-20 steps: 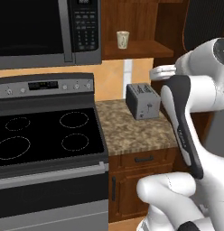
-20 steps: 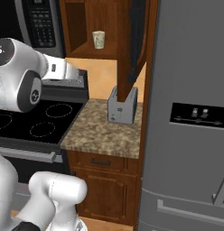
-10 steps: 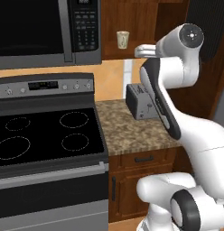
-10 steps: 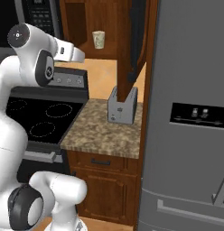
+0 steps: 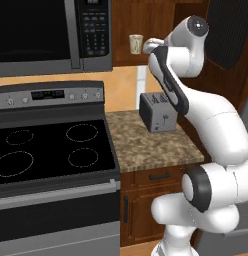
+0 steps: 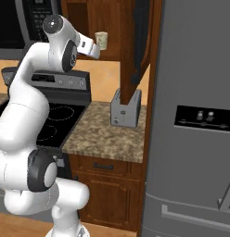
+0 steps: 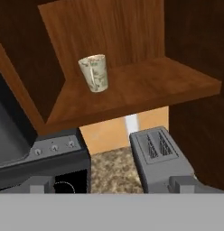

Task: Gather all objects into one cabinet and sort the glasses and bowls to opposite sides.

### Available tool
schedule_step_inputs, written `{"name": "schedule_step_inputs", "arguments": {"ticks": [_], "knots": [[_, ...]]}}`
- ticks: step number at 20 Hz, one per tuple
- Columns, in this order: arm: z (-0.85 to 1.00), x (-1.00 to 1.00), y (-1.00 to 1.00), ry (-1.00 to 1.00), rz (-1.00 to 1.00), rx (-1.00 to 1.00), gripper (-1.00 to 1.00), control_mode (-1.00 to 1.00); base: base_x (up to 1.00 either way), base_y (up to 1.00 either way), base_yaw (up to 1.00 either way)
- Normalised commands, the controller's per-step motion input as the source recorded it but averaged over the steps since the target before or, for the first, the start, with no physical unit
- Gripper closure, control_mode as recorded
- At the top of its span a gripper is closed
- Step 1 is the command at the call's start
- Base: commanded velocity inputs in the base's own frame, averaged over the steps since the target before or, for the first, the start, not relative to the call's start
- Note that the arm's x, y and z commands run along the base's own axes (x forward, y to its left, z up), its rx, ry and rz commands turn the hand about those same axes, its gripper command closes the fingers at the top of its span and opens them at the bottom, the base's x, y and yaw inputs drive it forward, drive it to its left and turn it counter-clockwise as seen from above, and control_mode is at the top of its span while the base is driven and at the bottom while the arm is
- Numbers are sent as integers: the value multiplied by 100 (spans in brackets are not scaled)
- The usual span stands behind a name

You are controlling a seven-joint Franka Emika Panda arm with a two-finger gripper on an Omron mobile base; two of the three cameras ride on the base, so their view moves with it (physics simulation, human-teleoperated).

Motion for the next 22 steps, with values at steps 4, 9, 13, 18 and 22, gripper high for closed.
{"name": "schedule_step_inputs", "arguments": {"ticks": [4, 9, 13, 18, 22], "knots": [[4, 64, -2, 1, 2, 3, -100, -100, 0, 0, 0], [-24, 53, 3, -18, 7, -3, -100, -100, 0, 0, 0], [-29, 52, 1, -22, 9, -9, -100, -100, 0, 0, 0], [-14, 64, 0, -7, 7, -7, -100, -100, 0, 0, 0], [0, 73, 0, 1, 0, -2, -100, -100, 0, 0, 0]]}}
